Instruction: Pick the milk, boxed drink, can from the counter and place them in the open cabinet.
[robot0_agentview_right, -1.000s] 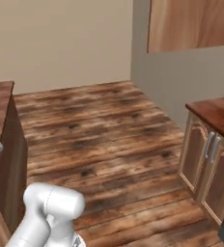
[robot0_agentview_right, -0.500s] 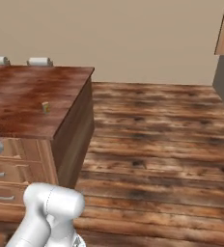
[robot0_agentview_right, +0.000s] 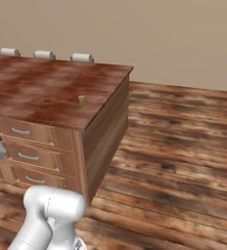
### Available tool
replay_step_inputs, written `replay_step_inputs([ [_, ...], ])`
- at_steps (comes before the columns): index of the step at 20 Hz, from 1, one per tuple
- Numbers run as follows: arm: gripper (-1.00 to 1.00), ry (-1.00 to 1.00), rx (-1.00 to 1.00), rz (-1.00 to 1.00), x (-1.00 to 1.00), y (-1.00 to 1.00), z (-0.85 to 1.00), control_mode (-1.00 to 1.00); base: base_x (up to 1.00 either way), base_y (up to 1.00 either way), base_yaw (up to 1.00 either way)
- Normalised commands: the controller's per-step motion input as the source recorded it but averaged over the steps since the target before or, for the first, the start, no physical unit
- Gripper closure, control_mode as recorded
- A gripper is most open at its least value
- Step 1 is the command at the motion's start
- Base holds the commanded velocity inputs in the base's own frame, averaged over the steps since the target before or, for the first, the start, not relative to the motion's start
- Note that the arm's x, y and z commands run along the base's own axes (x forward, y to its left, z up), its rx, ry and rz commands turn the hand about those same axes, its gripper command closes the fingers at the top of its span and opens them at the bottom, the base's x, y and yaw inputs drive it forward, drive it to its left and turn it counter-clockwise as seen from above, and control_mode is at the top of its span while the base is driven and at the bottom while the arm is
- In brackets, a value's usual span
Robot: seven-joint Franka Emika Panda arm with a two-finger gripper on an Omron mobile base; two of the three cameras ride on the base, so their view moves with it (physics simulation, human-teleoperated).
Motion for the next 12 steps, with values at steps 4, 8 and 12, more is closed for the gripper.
replay_step_inputs([
  [4, -1.0, 0.0, 0.0, 0.0, 0.0, 0.0, 0.0, 1.0, 0.65, -0.09, 0.0],
  [8, -1.0, 0.0, 0.0, 0.0, 0.0, 0.0, 0.0, 1.0, 0.83, -0.18, 0.0],
  [12, -1.0, 0.0, 0.0, 0.0, 0.0, 0.0, 0.0, 1.0, 0.84, -0.18, -0.01],
])
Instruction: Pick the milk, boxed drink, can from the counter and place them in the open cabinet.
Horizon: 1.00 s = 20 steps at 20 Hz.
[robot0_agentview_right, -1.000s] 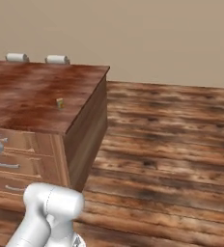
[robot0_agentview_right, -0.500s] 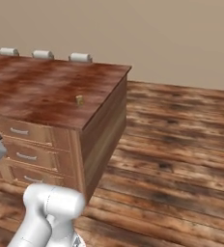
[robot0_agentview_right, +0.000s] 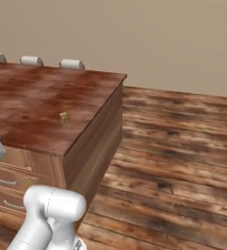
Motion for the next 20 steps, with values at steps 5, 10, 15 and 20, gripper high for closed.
replay_step_inputs([
  [5, -1.0, 0.0, 0.0, 0.0, 0.0, 0.0, 0.0, 1.0, 0.57, -0.12, -0.19],
  [10, -1.0, 0.0, 0.0, 0.0, 0.0, 0.0, 0.0, 1.0, 0.38, -0.04, -0.22],
  [15, -1.0, 0.0, 0.0, 0.0, 0.0, 0.0, 0.0, 1.0, 0.69, -0.03, -0.05],
  [20, -1.0, 0.0, 0.0, 0.0, 0.0, 0.0, 0.0, 1.0, 0.91, -0.08, -0.03],
])
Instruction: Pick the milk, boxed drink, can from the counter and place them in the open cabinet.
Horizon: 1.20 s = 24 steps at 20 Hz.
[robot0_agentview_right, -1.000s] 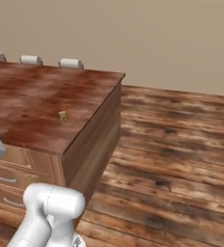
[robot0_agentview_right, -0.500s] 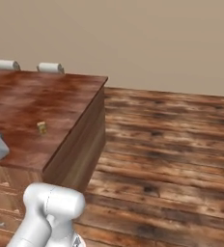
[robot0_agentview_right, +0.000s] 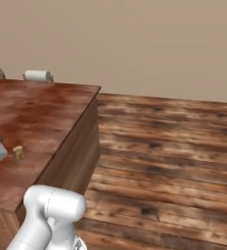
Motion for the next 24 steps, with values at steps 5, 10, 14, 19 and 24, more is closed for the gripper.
replay_step_inputs([
  [5, -1.0, 0.0, 0.0, 0.0, 0.0, 0.0, 0.0, 1.0, 0.78, -0.13, -0.01],
  [10, -1.0, 0.0, 0.0, 0.0, 0.0, 0.0, 0.0, 1.0, 0.46, -0.26, 0.03],
  [14, -1.0, 0.0, 0.0, 0.0, 0.0, 0.0, 0.0, 1.0, 0.54, -0.33, 0.04],
  [19, -1.0, 0.0, 0.0, 0.0, 0.0, 0.0, 0.0, 1.0, 0.2, -0.23, 0.32],
  [24, -1.0, 0.0, 0.0, 0.0, 0.0, 0.0, 0.0, 1.0, -0.02, -0.06, 0.47],
])
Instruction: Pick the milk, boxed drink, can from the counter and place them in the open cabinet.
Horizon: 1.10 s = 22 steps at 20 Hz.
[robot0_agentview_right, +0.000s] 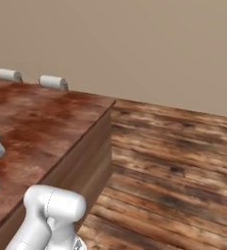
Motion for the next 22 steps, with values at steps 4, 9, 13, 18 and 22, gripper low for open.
replay_step_inputs([
  [4, -1.0, 0.0, 0.0, 0.0, 0.0, 0.0, 0.0, 1.0, -0.12, -0.01, 0.45],
  [9, -1.0, 0.0, 0.0, 0.0, 0.0, 0.0, 0.0, 1.0, -0.34, -0.01, 0.47],
  [13, -1.0, 0.0, 0.0, 0.0, 0.0, 0.0, 0.0, 1.0, -0.75, -0.05, 0.36],
  [18, -1.0, 0.0, 0.0, 0.0, 0.0, 0.0, 0.0, 1.0, -0.11, -0.1, 0.36],
  [22, -1.0, 0.0, 0.0, 0.0, 0.0, 0.0, 0.0, 1.0, 0.0, -0.2, 0.45],
])
